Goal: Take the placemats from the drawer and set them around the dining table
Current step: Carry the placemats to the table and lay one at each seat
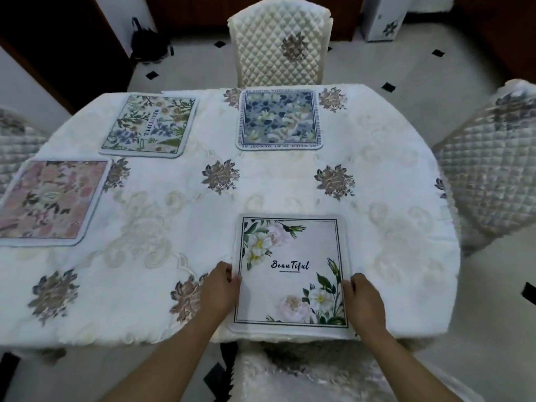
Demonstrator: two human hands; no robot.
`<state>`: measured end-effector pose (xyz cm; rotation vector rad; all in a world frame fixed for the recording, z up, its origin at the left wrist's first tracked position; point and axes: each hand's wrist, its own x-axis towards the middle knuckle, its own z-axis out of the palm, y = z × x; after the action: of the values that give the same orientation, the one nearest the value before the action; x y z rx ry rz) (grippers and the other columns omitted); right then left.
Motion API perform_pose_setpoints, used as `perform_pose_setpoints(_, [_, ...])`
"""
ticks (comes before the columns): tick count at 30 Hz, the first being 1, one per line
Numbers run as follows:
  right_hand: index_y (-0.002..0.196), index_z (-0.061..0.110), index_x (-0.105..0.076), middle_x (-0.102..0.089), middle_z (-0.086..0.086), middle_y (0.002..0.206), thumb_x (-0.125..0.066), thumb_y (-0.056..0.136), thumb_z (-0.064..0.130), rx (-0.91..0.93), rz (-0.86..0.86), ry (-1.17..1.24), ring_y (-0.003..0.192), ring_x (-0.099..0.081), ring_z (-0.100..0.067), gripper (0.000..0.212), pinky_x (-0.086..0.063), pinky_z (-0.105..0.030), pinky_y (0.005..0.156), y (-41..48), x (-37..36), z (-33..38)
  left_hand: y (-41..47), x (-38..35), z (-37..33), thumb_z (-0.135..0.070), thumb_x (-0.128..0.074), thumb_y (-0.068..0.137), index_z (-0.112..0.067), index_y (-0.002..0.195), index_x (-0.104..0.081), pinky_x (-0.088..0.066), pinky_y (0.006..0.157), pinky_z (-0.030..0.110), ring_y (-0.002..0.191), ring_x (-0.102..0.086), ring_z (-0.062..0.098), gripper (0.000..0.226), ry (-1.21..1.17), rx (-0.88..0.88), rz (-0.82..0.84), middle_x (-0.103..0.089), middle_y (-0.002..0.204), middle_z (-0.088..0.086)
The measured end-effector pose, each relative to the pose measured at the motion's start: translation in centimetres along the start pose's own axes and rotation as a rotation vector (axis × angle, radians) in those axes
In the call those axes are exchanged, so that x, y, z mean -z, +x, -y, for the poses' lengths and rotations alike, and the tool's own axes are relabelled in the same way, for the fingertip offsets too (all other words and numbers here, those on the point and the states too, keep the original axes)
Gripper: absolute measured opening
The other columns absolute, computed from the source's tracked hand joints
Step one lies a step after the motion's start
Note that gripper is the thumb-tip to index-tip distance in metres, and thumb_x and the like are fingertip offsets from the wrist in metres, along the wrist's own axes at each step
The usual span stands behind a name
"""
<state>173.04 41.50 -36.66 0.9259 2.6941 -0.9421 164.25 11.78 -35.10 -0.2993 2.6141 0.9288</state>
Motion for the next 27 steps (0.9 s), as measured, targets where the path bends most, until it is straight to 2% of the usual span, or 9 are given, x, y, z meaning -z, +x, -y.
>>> perform_pose_setpoints(3, [0.076,0.015,-0.046,-0.052,-0.002,0.072,-0.054,0.098,0.021,0.021,-0.065,0.06,0.063,-0.048,-0.017,0.023,-0.03,-0.029,0.05,0.2,-0.3,0.1,-1.1,-1.8,0.5,-0.016,-0.068,0.083,-0.005,0.103,-0.058,-0.042,0.07,0.036,0.089,-0.057,0.034,0.025,0.085,0.011,-0.084,-0.061,0.093,0.014])
perform_pose_setpoints(5, [0.097,0.007,-0.056,-0.057,-0.01,0.092,-0.056,0.095,0.018,0.114,-0.166,0.013,0.084,-0.052,-0.026,0.011,-0.043,-0.035,0.066,0.1,-0.7,0.3,-2.4,-3.1,0.5,-0.014,-0.07,0.079,0.003,0.114,-0.056,-0.044,0.08,0.044,0.097,-0.054,0.041,0.041,0.171,0.014,-0.162,-0.057,0.104,0.025])
perform_pose_setpoints(8, [0.122,0.001,-0.053,-0.054,-0.023,0.124,-0.048,0.092,0.027,0.372,-0.23,-0.113,0.114,-0.048,-0.037,0.04,-0.04,-0.046,0.094,-0.2,-2.2,0.9,-4.5,-5.0,-0.6,-0.028,-0.06,0.078,-0.001,0.125,-0.052,-0.045,0.091,0.051,0.11,-0.051,0.043,0.055,0.262,-0.114,-0.236,-0.054,0.12,0.026])
perform_pose_setpoints(10, [0.134,0.002,-0.049,-0.045,-0.026,0.141,-0.045,0.093,0.03,0.555,-0.14,-0.198,0.13,-0.04,-0.04,0.05,-0.033,-0.05,0.106,-1.5,-4.3,1.9,-5.6,-6.7,-0.9,-0.036,-0.05,0.086,-0.004,0.135,-0.046,-0.039,0.102,0.052,0.126,-0.044,0.04,0.059,0.313,-0.224,-0.2,-0.047,0.138,0.024])
perform_pose_setpoints(14, [0.146,0.005,-0.038,-0.037,-0.019,0.153,-0.038,0.095,0.034,0.812,0.127,-0.346,0.147,-0.021,-0.032,0.059,-0.019,-0.051,0.113,-4.9,-8.7,4.1,-6.5,-9.8,0.9,-0.028,-0.042,0.09,-0.003,0.142,-0.04,-0.032,0.109,0.052,0.136,-0.041,0.039,0.057,0.437,-0.404,-0.046,-0.042,0.148,0.025])
perform_pose_setpoints(17, [0.148,0.005,-0.035,-0.035,-0.015,0.155,-0.031,0.099,0.038,0.817,0.182,-0.433,0.148,-0.02,-0.029,0.06,-0.017,-0.048,0.115,-4.9,-9.2,3.9,-6.0,-9.5,2.6,-0.027,-0.036,0.095,-0.002,0.147,-0.039,-0.026,0.114,0.053,0.144,-0.031,0.035,0.057,0.474,-0.519,-0.003,-0.034,0.155,0.02])
perform_pose_setpoints(20, [0.152,0.007,-0.028,-0.023,-0.012,0.16,-0.029,0.099,0.048,0.786,0.181,-0.476,0.15,-0.013,-0.026,0.066,-0.014,-0.047,0.117,-4.1,-7.6,2.3,-5.2,-7.4,3.9,-0.037,-0.032,0.1,-0.007,0.152,-0.031,-0.017,0.12,0.046,0.15,-0.018,0.028,0.059,0.497,-0.589,-0.013,-0.023,0.16,0.014])
perform_pose_setpoints(24, [0.153,0.008,-0.026,-0.02,-0.009,0.162,-0.039,0.097,0.051,0.682,0.158,-0.469,0.151,-0.012,-0.023,0.071,-0.015,-0.044,0.12,-2.6,-4.4,-1.3,-3.8,-4.5,6.4,-0.041,-0.028,0.102,-0.009,0.154,-0.025,-0.007,0.124,0.037,0.152,-0.011,0.023,0.061,0.46,-0.518,-0.014,-0.018,0.163,0.008])
perform_pose_setpoints(27, [0.152,0.006,-0.029,-0.02,-0.011,0.161,-0.033,0.099,0.049,0.641,0.19,-0.45,0.15,-0.014,-0.024,0.068,-0.012,-0.042,0.121,-2.1,-3.1,-2.6,-3.4,-4.1,7.0,-0.042,-0.024,0.102,-0.007,0.153,-0.027,-0.003,0.124,0.037,0.152,-0.013,0.025,0.061,0.409,-0.466,-0.004,-0.018,0.162,0.008])
